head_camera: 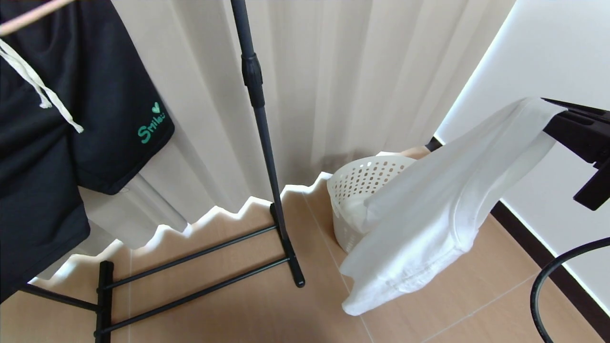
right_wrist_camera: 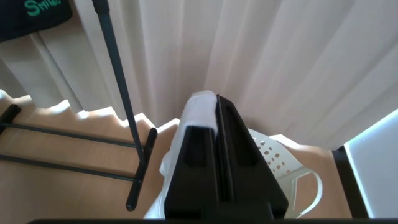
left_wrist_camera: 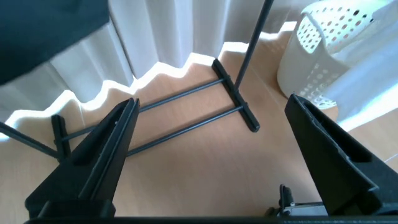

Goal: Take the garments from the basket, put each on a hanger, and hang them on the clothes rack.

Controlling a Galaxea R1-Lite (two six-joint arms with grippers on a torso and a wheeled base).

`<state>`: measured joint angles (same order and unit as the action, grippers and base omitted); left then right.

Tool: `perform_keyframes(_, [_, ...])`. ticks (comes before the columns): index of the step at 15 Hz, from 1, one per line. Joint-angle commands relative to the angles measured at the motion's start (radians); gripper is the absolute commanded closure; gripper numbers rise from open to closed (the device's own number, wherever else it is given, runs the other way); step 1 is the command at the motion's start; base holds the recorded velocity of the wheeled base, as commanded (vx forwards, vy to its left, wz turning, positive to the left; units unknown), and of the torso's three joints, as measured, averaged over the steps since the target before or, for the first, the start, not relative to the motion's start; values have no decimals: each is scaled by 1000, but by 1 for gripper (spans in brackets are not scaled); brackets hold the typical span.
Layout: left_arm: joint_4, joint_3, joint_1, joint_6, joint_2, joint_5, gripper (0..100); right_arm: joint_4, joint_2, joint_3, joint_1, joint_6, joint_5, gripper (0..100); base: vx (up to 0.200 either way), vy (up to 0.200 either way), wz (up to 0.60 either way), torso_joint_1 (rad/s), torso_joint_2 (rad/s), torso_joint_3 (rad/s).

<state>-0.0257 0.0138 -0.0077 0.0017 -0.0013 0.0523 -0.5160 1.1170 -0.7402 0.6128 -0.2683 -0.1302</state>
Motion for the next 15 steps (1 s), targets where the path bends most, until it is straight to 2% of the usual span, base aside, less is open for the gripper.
perform_keyframes(1, [1, 0, 0, 0, 1, 0, 0, -1, 1, 1, 1, 0, 0, 100, 0, 0, 0, 124, -456, -163])
perform_keyframes(8, [0, 0, -2, 0, 1, 0, 0, -3, 23, 16, 1, 0, 0, 100, 0, 0, 0, 147, -476, -128])
perform_keyframes(15, [0, 0, 0, 0, 1, 0, 0, -3, 37, 16, 1, 0, 4, 100, 0, 0, 0, 193, -514, -111])
